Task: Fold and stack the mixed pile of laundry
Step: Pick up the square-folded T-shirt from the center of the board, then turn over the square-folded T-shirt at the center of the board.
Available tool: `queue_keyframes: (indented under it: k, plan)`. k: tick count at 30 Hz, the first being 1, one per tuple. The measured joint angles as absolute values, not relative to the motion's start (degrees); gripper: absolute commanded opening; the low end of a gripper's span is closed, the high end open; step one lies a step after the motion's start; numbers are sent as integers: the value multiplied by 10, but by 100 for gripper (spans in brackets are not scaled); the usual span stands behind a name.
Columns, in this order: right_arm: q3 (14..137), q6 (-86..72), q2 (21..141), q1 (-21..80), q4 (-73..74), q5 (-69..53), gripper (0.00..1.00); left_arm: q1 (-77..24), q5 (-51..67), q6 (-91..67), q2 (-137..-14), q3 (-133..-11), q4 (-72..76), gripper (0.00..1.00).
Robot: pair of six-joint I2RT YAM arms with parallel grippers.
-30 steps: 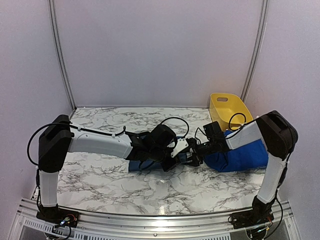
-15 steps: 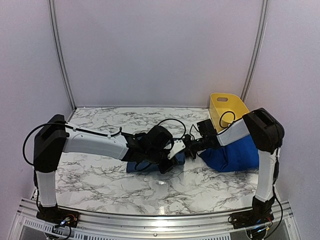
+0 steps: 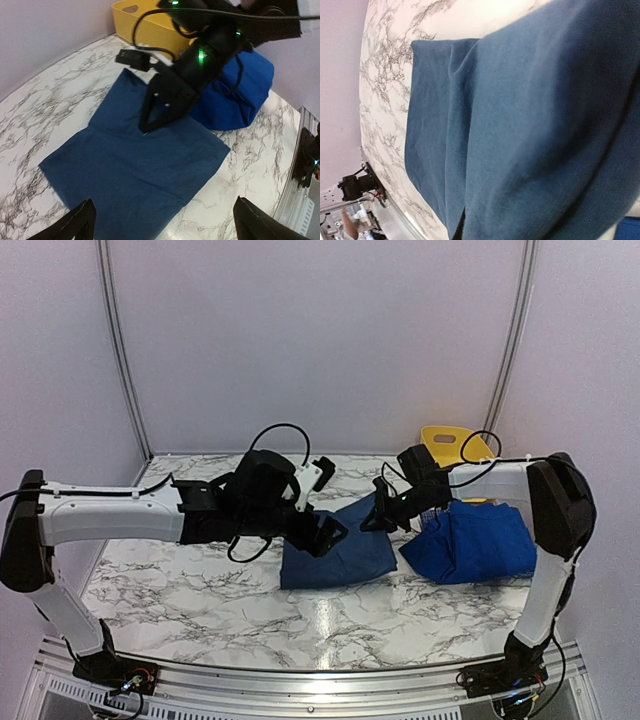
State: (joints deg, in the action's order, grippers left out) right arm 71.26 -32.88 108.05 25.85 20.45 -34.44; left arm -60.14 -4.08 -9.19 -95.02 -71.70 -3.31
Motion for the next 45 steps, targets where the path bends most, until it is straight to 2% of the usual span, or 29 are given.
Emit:
queue_keyframes:
  k: [7,18,24,25,32,34,37,40,43,45]
  plan:
    - [819,-188,1049,252,366,-245,0,-580,-100,-192,-865,-634,-55,99]
    - [1110,-38,1059,267,533,24,0,-511,-120,-232,-743,-549,-110,99]
    - [1214,24,1147,348,566,158,0,-465,-121,-230,-662,-506,-128,99]
    - [1224,31,1192,381,569,173,0,-461,-121,-232,-649,-496,-129,99]
    - [1210,21,1360,537,603,196,2,-432,-116,-277,-573,-432,-143,99]
    - [1194,1,1378,583,610,187,11,-426,-116,-296,-556,-421,-147,99]
    - [1187,-34,1380,632,609,153,38,-419,-115,-326,-539,-412,-155,99]
    - [1189,-58,1379,659,595,101,61,-414,-103,-354,-533,-408,-158,99]
    - [1188,-76,1372,663,576,39,91,-413,-84,-376,-533,-402,-157,99]
    - [1180,-82,1350,657,557,-1,97,-414,-60,-384,-538,-393,-154,99]
